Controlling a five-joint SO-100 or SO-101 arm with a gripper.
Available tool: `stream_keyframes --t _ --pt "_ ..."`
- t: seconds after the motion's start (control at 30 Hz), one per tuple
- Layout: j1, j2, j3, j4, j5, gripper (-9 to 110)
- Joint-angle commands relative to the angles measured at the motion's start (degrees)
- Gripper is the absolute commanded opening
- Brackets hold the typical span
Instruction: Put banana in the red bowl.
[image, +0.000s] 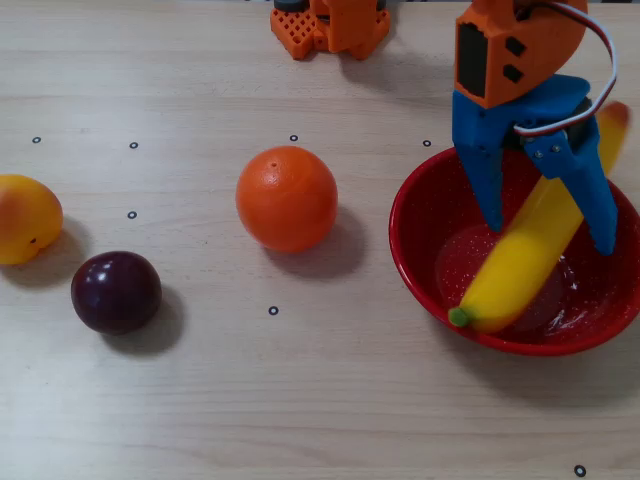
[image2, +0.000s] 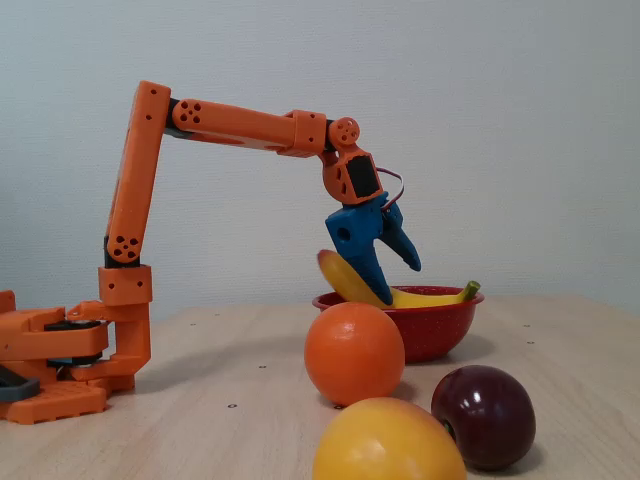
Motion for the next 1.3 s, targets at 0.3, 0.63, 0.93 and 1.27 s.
stream_keyframes --t 0.3,0.63,0.93,1.27 --pt "2.8 8.3 -8.6 -0.2 -0.4 18" --pt "3.2 9.9 -11.2 2.4 1.6 0" --pt "5.4 14.7 -10.7 4.7 2.6 0" --pt "13.9 23.6 -7.4 8.3 5.8 0"
